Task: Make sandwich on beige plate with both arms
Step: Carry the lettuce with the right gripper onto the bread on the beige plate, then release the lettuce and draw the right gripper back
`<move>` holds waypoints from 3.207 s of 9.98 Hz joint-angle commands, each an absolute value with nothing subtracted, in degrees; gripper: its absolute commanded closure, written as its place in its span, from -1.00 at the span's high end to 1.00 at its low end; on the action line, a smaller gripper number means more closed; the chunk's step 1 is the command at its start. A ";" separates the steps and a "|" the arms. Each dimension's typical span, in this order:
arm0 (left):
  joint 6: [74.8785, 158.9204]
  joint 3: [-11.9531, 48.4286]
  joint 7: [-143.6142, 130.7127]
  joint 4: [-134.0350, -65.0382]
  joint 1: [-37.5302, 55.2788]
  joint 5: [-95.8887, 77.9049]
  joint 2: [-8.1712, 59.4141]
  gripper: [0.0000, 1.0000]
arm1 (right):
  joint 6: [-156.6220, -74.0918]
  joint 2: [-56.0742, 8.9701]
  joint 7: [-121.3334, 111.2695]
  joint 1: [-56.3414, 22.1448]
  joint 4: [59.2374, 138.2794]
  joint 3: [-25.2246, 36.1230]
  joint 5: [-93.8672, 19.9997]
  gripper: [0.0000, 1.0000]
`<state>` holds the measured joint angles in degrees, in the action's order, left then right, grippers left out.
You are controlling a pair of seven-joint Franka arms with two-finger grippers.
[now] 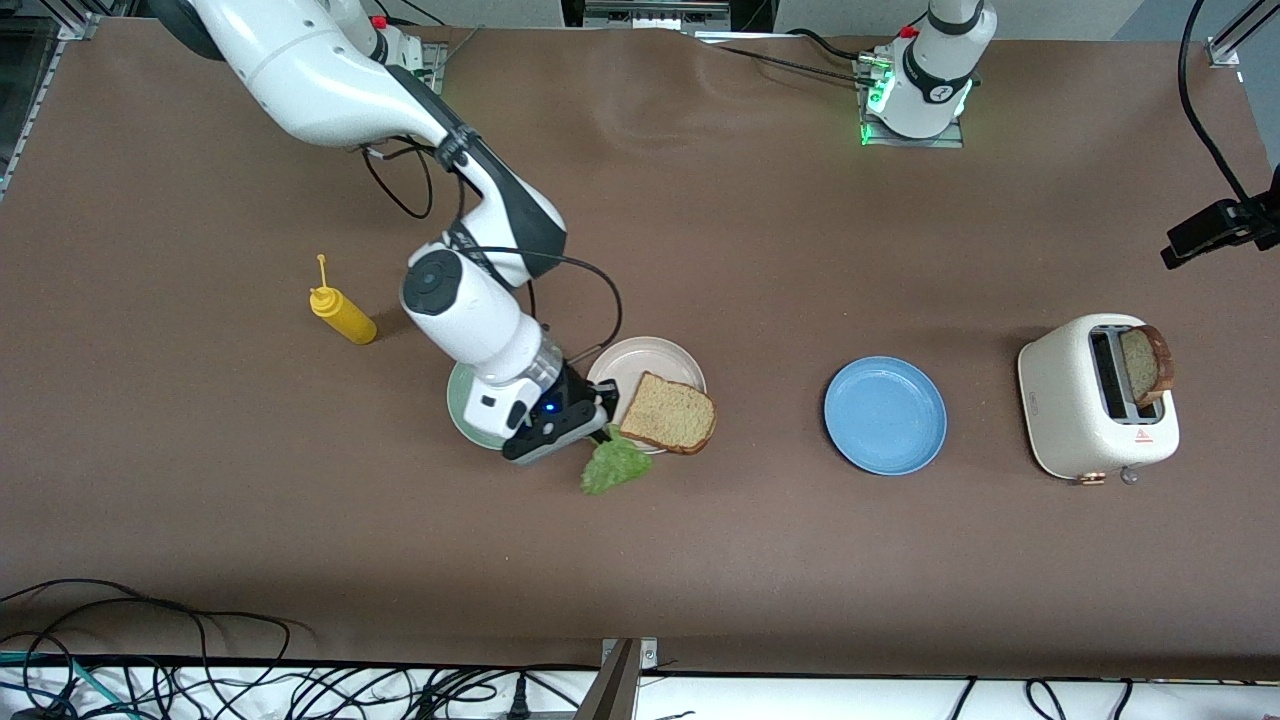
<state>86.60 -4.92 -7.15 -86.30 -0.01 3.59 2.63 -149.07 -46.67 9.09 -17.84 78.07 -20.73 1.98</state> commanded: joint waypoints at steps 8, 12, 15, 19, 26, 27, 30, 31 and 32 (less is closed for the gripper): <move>85.61 -4.75 -6.86 -85.52 -0.44 2.99 2.64 1.00 | -150.38 -53.43 2.99 -23.73 75.76 -20.74 2.46 -1.00; 85.61 -4.92 -6.68 -85.61 -0.96 2.99 2.72 1.00 | -150.47 -53.61 2.72 -24.35 75.50 -20.39 3.69 0.56; 85.69 -4.92 -6.50 -85.52 -1.58 2.73 2.81 1.00 | -150.03 -53.09 2.64 -23.73 75.41 -20.39 3.60 0.60; 85.69 -4.92 -6.50 -85.61 -2.81 0.88 2.99 1.00 | -134.55 -44.33 2.99 -17.42 75.76 -20.39 3.08 0.76; 85.69 -4.83 -6.68 -85.60 -2.72 0.79 2.90 1.00 | -93.30 -28.22 -0.15 -7.21 72.88 -11.62 3.69 1.00; 85.69 -4.83 -6.68 -85.52 -2.72 0.79 2.90 1.00 | -89.95 -28.04 -2.26 -7.03 70.95 -9.43 3.78 1.00; 85.69 -4.92 -6.50 -85.61 -2.81 0.79 2.90 1.00 | -85.89 -24.45 -6.74 -6.94 71.62 0.32 3.34 1.00; 85.69 -4.92 -6.50 -85.43 -2.81 0.79 2.99 1.00 | -84.22 -24.26 -10.07 -6.94 71.63 3.48 3.25 1.00; 85.69 -4.92 -6.59 -85.69 -2.81 0.79 2.90 1.00 | -83.68 -24.00 -10.37 -6.94 71.89 5.69 3.16 1.00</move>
<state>86.57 -5.03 -7.15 -86.37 -2.34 2.11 2.80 -85.27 -25.14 -8.39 -6.57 71.02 2.92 3.28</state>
